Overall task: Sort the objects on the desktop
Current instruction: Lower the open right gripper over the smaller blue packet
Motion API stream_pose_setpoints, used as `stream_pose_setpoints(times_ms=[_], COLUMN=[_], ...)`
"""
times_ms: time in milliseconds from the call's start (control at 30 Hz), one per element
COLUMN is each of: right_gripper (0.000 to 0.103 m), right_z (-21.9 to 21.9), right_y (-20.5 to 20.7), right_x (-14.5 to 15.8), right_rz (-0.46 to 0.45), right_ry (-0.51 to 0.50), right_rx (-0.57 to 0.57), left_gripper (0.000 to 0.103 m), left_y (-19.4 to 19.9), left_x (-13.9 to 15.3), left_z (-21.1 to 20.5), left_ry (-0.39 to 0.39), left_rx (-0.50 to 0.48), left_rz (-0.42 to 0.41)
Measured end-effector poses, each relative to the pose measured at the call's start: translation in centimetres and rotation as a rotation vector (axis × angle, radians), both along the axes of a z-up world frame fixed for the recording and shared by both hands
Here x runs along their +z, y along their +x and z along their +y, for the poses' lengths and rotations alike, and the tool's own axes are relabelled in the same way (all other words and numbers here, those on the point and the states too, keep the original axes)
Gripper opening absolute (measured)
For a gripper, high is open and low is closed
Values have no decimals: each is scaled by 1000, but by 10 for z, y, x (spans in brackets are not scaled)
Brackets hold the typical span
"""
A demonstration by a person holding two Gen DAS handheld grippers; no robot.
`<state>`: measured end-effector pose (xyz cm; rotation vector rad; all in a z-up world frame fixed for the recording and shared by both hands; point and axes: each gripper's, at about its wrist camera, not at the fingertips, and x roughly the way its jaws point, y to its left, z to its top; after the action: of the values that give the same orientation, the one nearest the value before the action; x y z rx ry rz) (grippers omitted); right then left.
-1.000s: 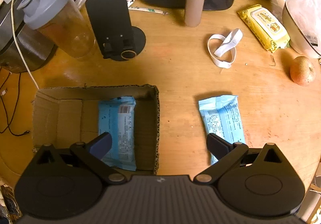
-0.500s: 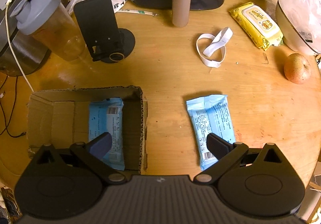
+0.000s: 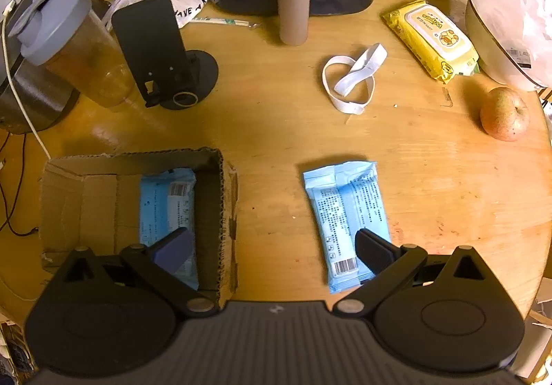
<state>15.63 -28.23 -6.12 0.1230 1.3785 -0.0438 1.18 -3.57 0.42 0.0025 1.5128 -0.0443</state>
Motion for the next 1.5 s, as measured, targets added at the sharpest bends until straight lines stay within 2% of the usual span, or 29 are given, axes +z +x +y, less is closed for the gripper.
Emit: stream_pose_setpoints(times_ms=[1500], right_gripper=[103], right_z=[-56], right_y=[-6], right_x=[-8], right_rz=[12], right_ry=[-17], right_rx=[-26], left_gripper=[103], left_y=[0], left_x=[-1], left_z=[-34], left_ry=[14], left_rx=[-26], left_rz=[10])
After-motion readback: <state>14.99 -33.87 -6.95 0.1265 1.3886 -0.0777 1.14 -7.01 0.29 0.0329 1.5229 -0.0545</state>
